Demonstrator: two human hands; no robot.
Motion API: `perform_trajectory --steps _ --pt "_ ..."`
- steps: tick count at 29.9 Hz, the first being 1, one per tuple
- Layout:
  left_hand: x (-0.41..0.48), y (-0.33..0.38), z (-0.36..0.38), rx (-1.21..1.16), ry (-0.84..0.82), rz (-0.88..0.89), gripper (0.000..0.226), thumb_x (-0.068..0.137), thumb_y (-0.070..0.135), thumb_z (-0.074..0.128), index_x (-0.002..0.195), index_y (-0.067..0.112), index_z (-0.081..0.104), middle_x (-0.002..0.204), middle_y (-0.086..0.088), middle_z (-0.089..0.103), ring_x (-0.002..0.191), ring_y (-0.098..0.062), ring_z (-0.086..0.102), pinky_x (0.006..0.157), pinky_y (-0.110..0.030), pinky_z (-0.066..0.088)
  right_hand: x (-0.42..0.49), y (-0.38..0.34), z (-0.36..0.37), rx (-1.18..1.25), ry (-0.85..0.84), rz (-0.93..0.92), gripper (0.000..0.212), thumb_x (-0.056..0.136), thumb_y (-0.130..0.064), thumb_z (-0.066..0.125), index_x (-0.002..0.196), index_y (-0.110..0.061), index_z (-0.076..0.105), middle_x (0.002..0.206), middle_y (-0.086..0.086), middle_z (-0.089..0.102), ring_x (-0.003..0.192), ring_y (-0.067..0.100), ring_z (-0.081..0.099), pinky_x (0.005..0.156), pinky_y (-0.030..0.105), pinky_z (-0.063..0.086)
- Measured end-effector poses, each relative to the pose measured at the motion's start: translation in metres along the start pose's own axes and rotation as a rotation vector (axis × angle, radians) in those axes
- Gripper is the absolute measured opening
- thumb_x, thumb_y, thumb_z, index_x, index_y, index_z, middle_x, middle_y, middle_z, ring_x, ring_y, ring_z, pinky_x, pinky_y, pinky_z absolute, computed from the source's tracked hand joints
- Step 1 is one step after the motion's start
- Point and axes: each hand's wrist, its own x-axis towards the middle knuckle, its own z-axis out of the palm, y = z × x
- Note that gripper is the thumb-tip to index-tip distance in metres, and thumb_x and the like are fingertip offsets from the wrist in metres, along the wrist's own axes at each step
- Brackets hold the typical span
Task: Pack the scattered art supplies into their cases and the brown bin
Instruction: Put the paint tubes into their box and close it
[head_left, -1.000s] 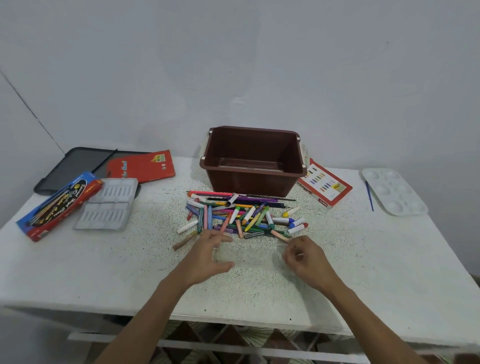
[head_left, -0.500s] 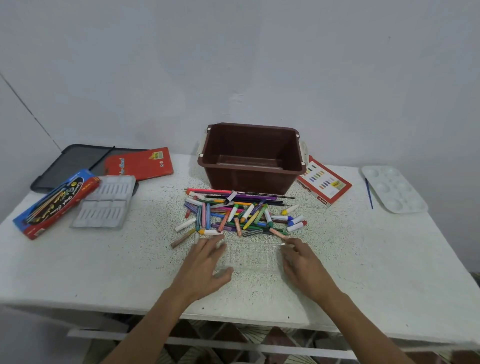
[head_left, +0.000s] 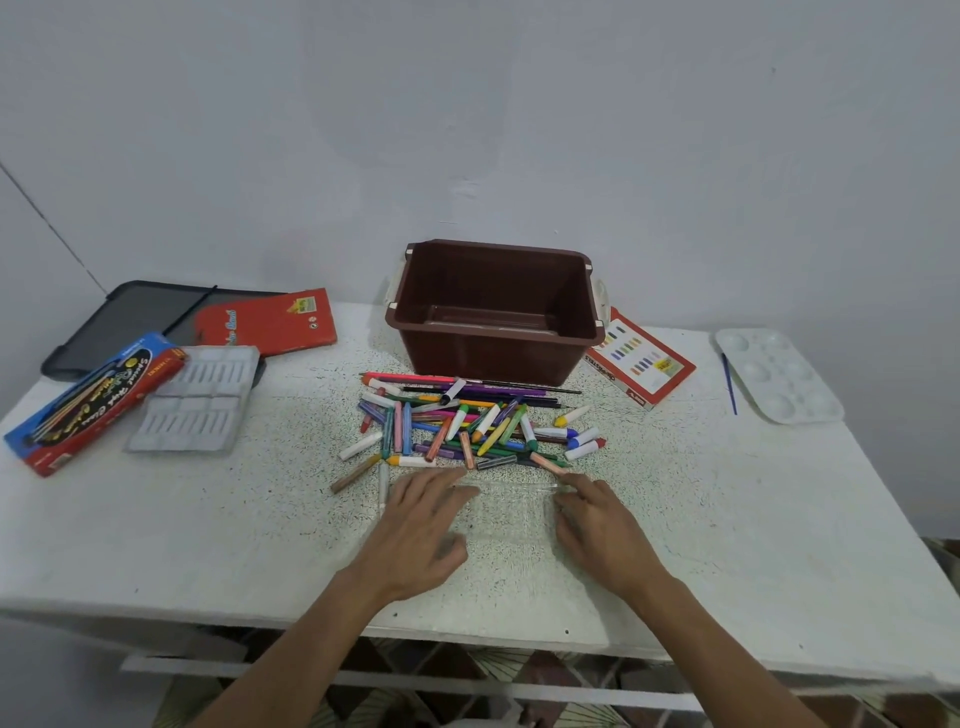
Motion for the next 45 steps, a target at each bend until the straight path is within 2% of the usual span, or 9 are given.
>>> perform_trajectory --steps 2,6,10,16,20,25,30,36,45 --pt "-0.001 -0.002 0.004 -0.006 -0.005 0.010 0.048 0.091 0.046 0.045 0.134 0.025 0.048 0.147 0.003 0.039 0.134 -0.017 0.033 0.110 -0.040 0.026 0.003 0.002 -0.003 0.054 -0.009 0.023 0.016 0.092 -0.019 0.055 0.094 -0.010 0.068 0.117 0.006 0.062 0.084 0.021 0.059 0.068 0.036 0.054" --pt "-0.003 -0.003 0.009 -0.009 0.014 0.006 0.046 0.093 0.049 0.046 0.132 0.025 0.050 0.146 0.003 0.040 0.135 -0.017 0.033 0.110 -0.037 0.024 0.014 0.008 -0.016 0.136 0.052 0.149 0.023 0.092 -0.013 0.060 0.114 -0.009 0.067 0.111 0.004 0.062 0.087 0.021 0.060 0.066 0.034 0.053" --pt "-0.002 -0.003 0.010 -0.016 0.022 0.002 0.046 0.093 0.049 0.047 0.131 0.025 0.051 0.146 0.003 0.040 0.135 -0.017 0.033 0.110 -0.035 0.023 0.033 0.022 -0.025 0.046 0.078 0.223 0.025 0.093 -0.011 0.058 0.117 -0.012 0.066 0.112 0.005 0.063 0.089 0.023 0.059 0.064 0.034 0.052" --pt "-0.003 -0.003 0.012 -0.015 0.024 -0.001 0.047 0.094 0.050 0.046 0.132 0.024 0.051 0.147 0.003 0.039 0.137 -0.018 0.031 0.111 -0.034 0.021 0.057 0.035 -0.028 -0.107 -0.049 0.187 0.033 0.096 -0.012 0.054 0.128 -0.013 0.062 0.118 0.012 0.061 0.099 0.030 0.055 0.067 0.037 0.050" --pt "-0.002 -0.003 0.013 -0.013 0.011 -0.008 0.047 0.093 0.050 0.047 0.133 0.024 0.050 0.148 0.003 0.038 0.138 -0.017 0.029 0.111 -0.035 0.020 0.061 0.038 -0.027 -0.207 -0.087 0.106 0.030 0.092 -0.015 0.062 0.122 -0.013 0.066 0.109 0.014 0.064 0.092 0.031 0.055 0.070 0.038 0.050" --pt "-0.002 -0.004 0.012 -0.020 -0.011 -0.016 0.047 0.095 0.052 0.042 0.134 0.026 0.048 0.148 0.005 0.035 0.139 -0.015 0.026 0.112 -0.038 0.025 0.060 0.038 -0.024 -0.267 0.013 0.092 0.030 0.077 -0.009 0.079 0.105 -0.011 0.069 0.094 0.014 0.065 0.074 0.031 0.057 0.054 0.035 0.047" --pt "-0.001 -0.004 0.011 -0.036 -0.009 -0.024 0.044 0.100 0.053 0.033 0.134 0.029 0.047 0.149 0.007 0.034 0.139 -0.013 0.025 0.112 -0.037 0.026 0.053 0.026 -0.032 0.044 0.185 0.170 0.011 0.093 -0.017 0.064 0.104 -0.014 0.064 0.095 0.001 0.066 0.081 0.021 0.052 0.059 0.034 0.046" --pt "-0.001 -0.001 0.010 -0.026 -0.017 -0.033 0.051 0.100 0.052 0.033 0.142 0.025 0.042 0.149 0.005 0.034 0.139 -0.015 0.027 0.110 -0.039 0.029 0.032 0.007 -0.046 0.602 0.173 0.465 0.006 0.091 -0.017 0.068 0.094 -0.019 0.063 0.084 -0.008 0.067 0.077 0.002 0.062 0.063 0.015 0.050" --pt "-0.002 -0.002 0.010 -0.009 -0.024 -0.024 0.057 0.100 0.052 0.032 0.148 0.022 0.038 0.151 0.000 0.035 0.140 -0.018 0.027 0.111 -0.040 0.028 0.014 -0.006 -0.039 0.676 0.055 0.533 0.011 0.087 -0.011 0.072 0.085 -0.019 0.065 0.076 -0.003 0.068 0.068 0.003 0.062 0.062 0.014 0.047"
